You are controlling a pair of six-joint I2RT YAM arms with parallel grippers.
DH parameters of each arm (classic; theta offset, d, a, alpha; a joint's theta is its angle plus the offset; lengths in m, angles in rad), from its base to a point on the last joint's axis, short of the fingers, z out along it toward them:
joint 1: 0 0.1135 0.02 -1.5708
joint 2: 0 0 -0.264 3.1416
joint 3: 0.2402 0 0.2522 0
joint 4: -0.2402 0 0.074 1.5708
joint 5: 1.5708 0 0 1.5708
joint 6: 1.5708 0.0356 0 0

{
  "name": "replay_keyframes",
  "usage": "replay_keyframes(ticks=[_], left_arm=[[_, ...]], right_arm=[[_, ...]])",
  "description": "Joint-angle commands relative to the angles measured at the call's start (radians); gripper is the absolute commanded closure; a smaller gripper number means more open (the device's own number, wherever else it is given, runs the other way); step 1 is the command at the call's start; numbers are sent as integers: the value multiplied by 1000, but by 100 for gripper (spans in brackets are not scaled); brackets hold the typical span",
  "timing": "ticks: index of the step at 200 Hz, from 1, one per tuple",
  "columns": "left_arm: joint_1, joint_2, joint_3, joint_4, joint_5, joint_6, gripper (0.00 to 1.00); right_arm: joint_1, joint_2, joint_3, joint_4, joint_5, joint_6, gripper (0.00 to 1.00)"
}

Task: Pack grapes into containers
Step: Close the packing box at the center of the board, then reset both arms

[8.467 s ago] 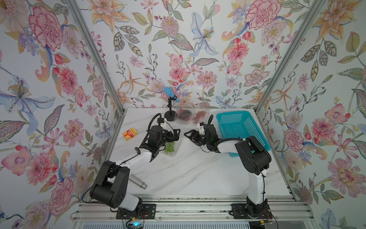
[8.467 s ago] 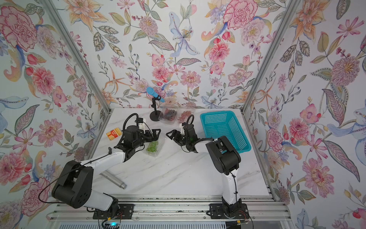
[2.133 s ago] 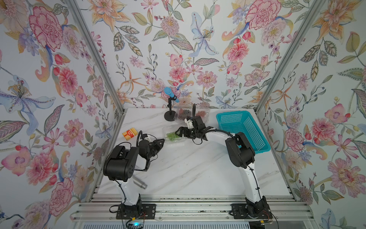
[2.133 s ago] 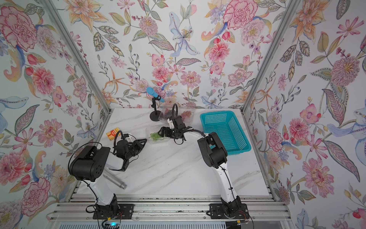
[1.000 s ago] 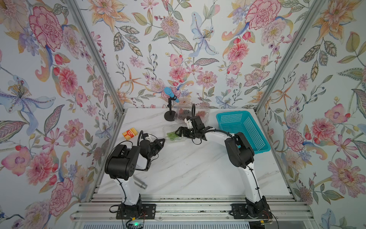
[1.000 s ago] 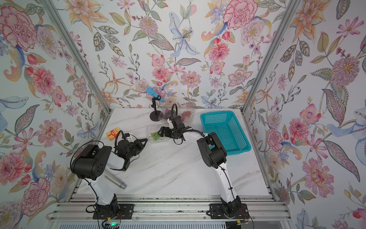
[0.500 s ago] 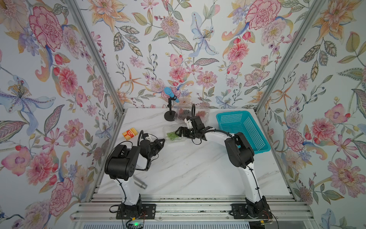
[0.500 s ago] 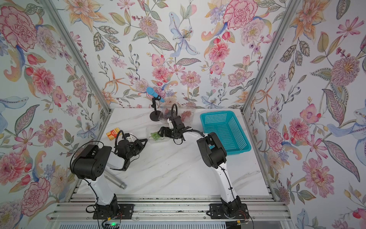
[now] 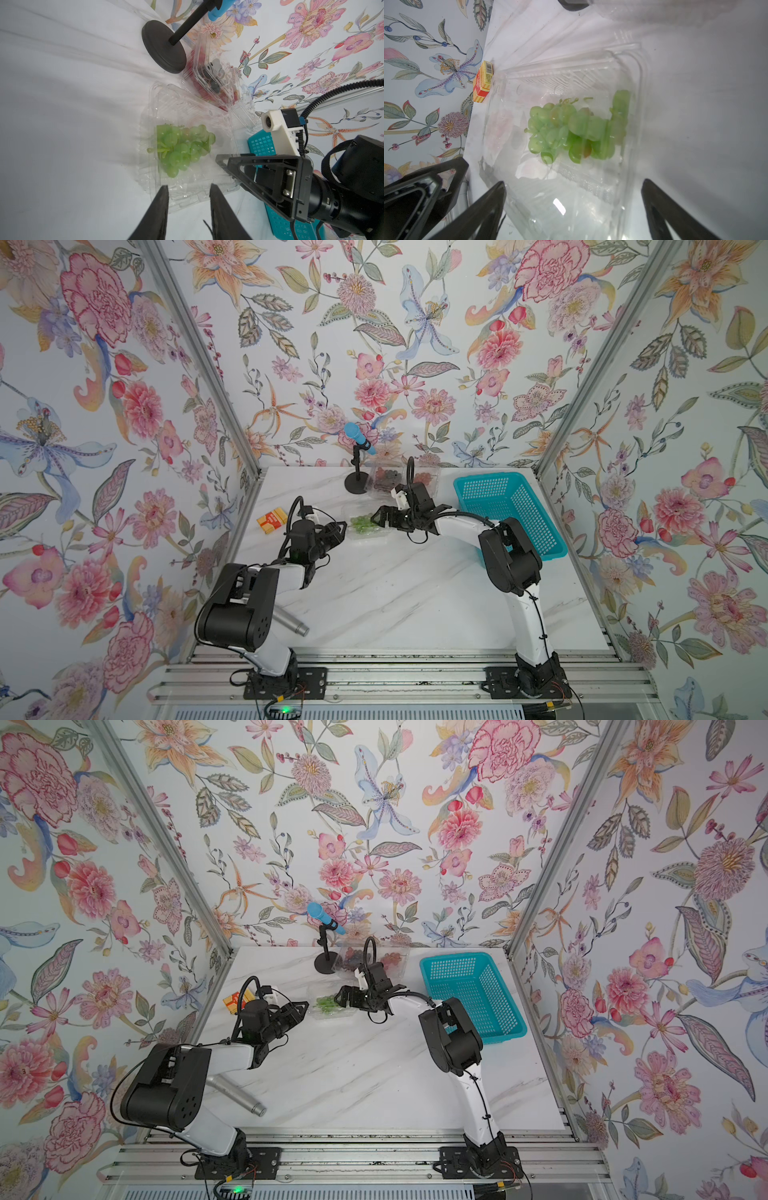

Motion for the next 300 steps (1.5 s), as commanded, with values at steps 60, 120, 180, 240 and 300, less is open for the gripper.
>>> replay_keyframes(ticks=[60, 120, 180, 240, 300], left_arm=[[2, -302, 62, -421, -348, 404, 34], [11, -581, -183, -185, -873, 664, 7], [48, -615, -409, 236, -1063, 812, 0], [51, -525, -405, 240, -972, 740, 0], [53, -435, -409, 310, -963, 791, 0]], right_arm=[[-83, -361, -255, -98, 140, -164, 1], [-156, -699, -636, -37, 648, -406, 0], [-232, -1004, -1077, 493, 882, -619, 0], [-421, -974, -1062, 404, 674, -445, 0], [-482, -837, -1055, 552, 613, -541, 0]])
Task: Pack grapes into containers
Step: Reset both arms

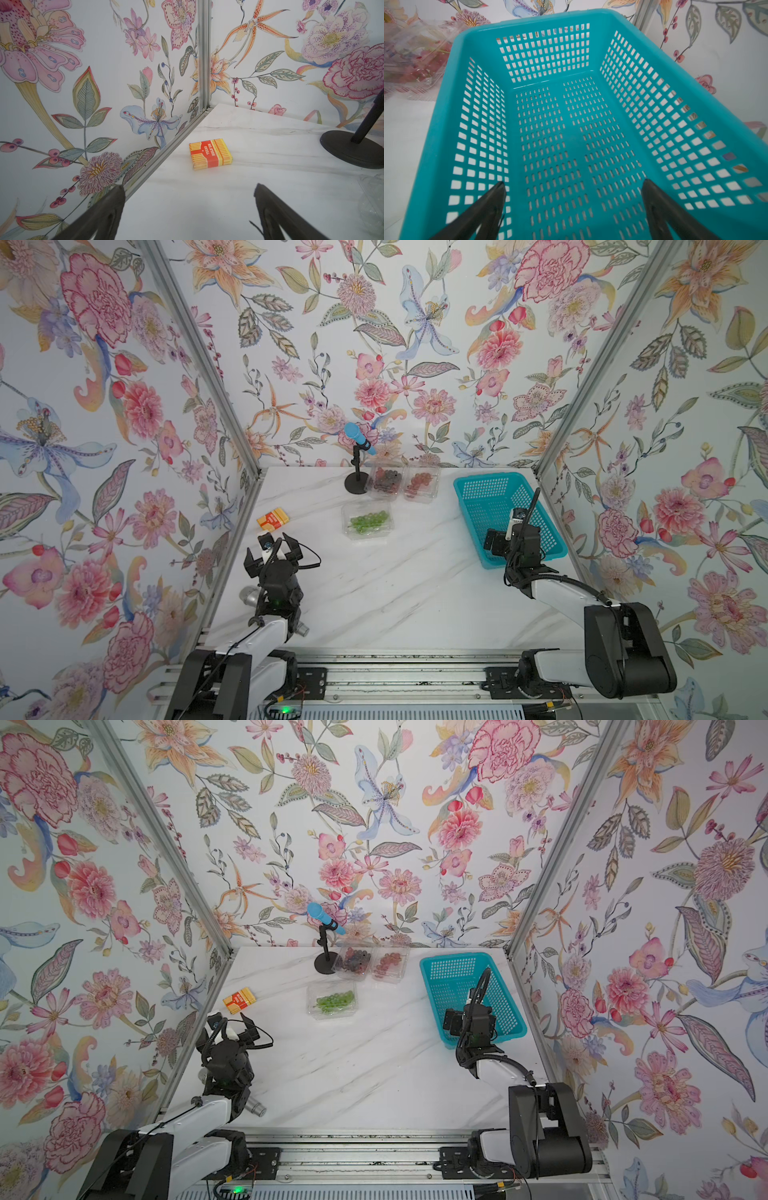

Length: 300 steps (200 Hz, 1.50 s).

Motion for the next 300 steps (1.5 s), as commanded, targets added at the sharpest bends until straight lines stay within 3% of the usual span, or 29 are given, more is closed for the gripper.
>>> replay_keyframes(ticks=[1, 12, 47, 91, 125, 153, 196, 213, 228, 300], left_arm=[[11, 57, -2, 87, 11, 31, 0], [10, 84, -2, 127, 32, 44, 0], [15, 143, -63, 263, 95, 82, 0], [30, 240, -80, 467, 158, 162, 0], [37, 421, -125, 762, 188, 189, 0], [37, 504, -148, 868, 195, 189, 0], [43, 483, -100, 742, 194, 179, 0], [57, 471, -48, 631, 212, 167, 0], [73, 466, 8, 524, 239, 154, 0], [73, 466, 5, 544, 243, 157, 0]], right_arm=[[-9, 29, 10, 124, -12, -62, 0], [-19, 51, 24, 87, 2, -72, 0], [-16, 101, -74, 275, -19, -97, 0], [-11, 26, -182, 406, -176, -187, 0], [-29, -17, -280, 558, -161, -184, 0], [-73, 26, -321, 691, -207, -176, 0], [-77, 210, -335, 918, -198, -175, 1], [-80, 177, -269, 731, -175, -160, 0], [-88, 190, -246, 715, -155, -145, 0], [-83, 189, -249, 717, -114, -136, 0]])
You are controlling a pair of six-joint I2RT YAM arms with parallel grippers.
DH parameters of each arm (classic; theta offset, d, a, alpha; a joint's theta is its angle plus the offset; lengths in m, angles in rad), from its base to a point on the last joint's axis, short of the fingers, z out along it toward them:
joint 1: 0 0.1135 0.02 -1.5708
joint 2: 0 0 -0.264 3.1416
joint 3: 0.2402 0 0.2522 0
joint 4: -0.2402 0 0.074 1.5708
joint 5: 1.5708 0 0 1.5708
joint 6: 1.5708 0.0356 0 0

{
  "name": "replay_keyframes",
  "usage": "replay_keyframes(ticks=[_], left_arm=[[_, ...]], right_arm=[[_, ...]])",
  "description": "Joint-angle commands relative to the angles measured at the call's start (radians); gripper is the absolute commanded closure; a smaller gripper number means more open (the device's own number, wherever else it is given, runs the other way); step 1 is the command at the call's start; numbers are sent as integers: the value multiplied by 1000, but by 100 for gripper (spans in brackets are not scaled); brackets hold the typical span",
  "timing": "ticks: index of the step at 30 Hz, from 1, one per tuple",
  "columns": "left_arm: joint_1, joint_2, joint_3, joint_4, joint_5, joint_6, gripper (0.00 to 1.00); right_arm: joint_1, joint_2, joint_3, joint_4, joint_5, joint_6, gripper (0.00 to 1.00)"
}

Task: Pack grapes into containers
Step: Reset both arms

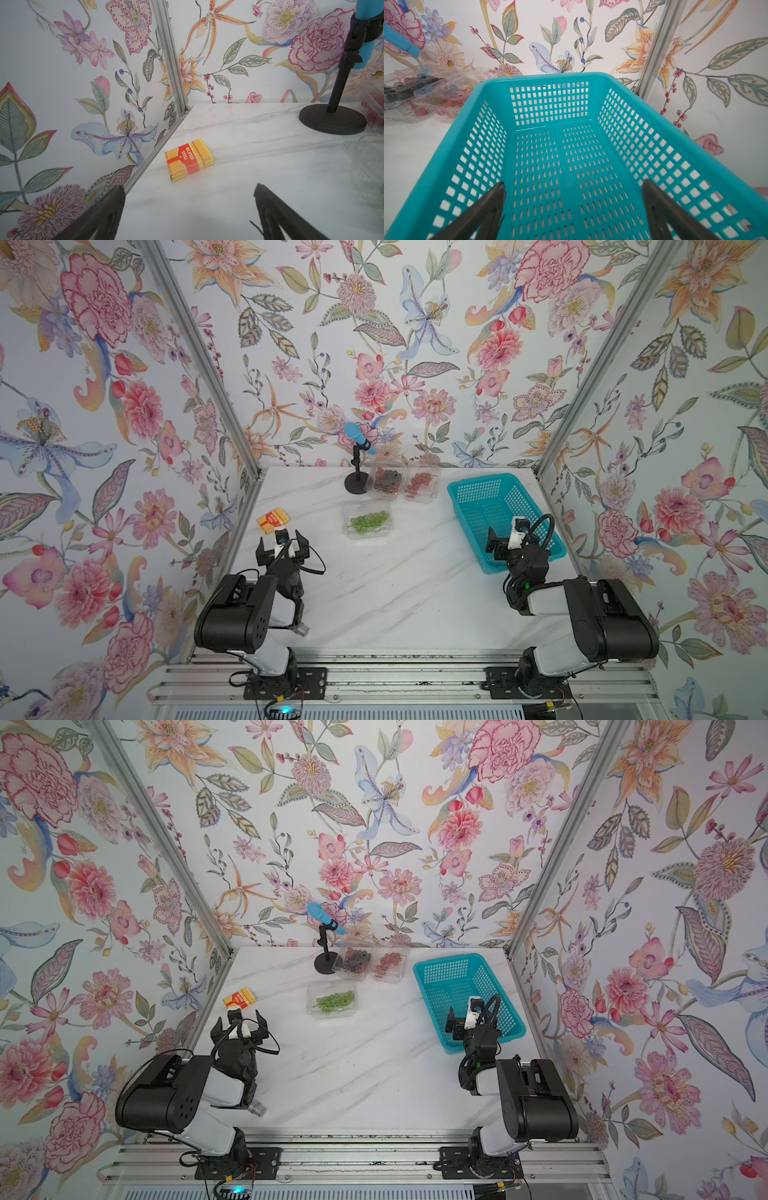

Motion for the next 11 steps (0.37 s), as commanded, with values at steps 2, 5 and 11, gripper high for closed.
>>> replay_keyframes(ticks=[2, 5, 11], left_arm=[[8, -11, 3, 7, 12, -6, 0], [7, -11, 3, 7, 11, -5, 0], [6, -11, 3, 7, 11, -6, 0]], right_arm=[[-5, 21, 2, -59, 39, 18, 1], [-2, 24, 6, -64, 32, 11, 1], [-3, 23, 6, -64, 28, 11, 0]])
